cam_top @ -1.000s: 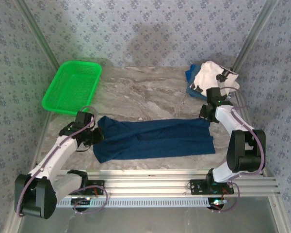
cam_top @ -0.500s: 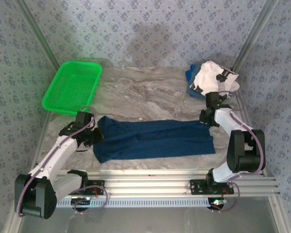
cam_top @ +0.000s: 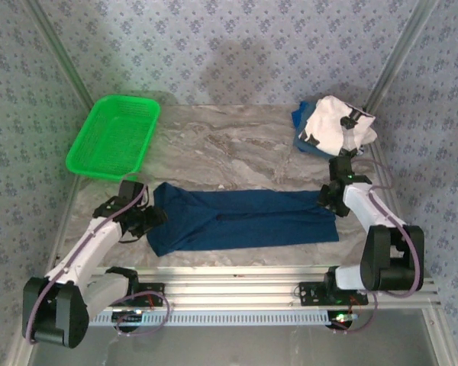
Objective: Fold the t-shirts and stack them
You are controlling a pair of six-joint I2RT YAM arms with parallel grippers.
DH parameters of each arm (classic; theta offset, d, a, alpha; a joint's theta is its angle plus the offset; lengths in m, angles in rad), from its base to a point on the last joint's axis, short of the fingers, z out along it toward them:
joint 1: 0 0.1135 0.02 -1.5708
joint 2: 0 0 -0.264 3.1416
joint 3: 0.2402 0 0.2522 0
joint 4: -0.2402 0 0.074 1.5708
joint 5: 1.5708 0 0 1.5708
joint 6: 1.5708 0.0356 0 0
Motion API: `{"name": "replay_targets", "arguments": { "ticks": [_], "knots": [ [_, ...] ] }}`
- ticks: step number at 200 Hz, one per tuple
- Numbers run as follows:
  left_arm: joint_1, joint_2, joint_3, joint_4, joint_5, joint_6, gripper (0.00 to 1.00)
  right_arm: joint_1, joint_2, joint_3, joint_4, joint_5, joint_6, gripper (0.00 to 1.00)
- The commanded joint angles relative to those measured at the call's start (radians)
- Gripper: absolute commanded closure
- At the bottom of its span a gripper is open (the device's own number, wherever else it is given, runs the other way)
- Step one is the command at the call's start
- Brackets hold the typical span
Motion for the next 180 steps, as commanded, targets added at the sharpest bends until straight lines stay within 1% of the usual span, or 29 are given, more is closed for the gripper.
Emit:
{"name": "replay_targets", "arguments": {
  "ticks": [1,10,25,43,64,84,106,118,136,160,180],
  "knots": [
    [-0.011,-0.042,0.121,-0.049,-0.058,-0.020,0.41,-0.023,-0.065,0.057,-0.050,-0.029,0.041,0.44],
    [-0.022,-0.040,0.161,-0.052,-0.067,-0.015,0.40,-0.039,-0.068,0.074,-0.044,-0.044,0.041,0.40],
    [-0.050,-0.004,0.223,-0.031,-0.051,0.005,0.39,-0.086,-0.040,0.102,-0.016,-0.137,0.020,0.39],
    [-0.099,0.068,0.275,0.002,-0.009,0.015,0.40,-0.132,0.045,0.144,-0.017,-0.233,-0.004,0.43],
    [-0.166,0.159,0.293,0.120,0.043,0.005,0.43,-0.163,0.167,0.172,0.003,-0.326,-0.064,0.51],
    [-0.210,0.257,0.289,0.195,0.065,-0.026,0.51,-0.165,0.256,0.191,0.019,-0.322,-0.083,0.53],
    [-0.222,0.338,0.257,0.273,0.084,-0.072,0.58,-0.171,0.321,0.194,0.057,-0.308,-0.087,0.55],
    [-0.225,0.368,0.250,0.292,0.083,-0.086,0.60,-0.169,0.340,0.190,0.098,-0.299,-0.090,0.55],
    [-0.229,0.407,0.241,0.300,0.071,-0.087,0.62,-0.169,0.375,0.197,0.110,-0.280,-0.101,0.57],
    [-0.229,0.448,0.210,0.290,0.044,-0.088,0.66,-0.172,0.413,0.210,0.126,-0.269,-0.107,0.68],
    [-0.229,0.469,0.171,0.284,0.005,-0.087,0.69,-0.176,0.443,0.233,0.134,-0.254,-0.104,0.91]
  ]
}}
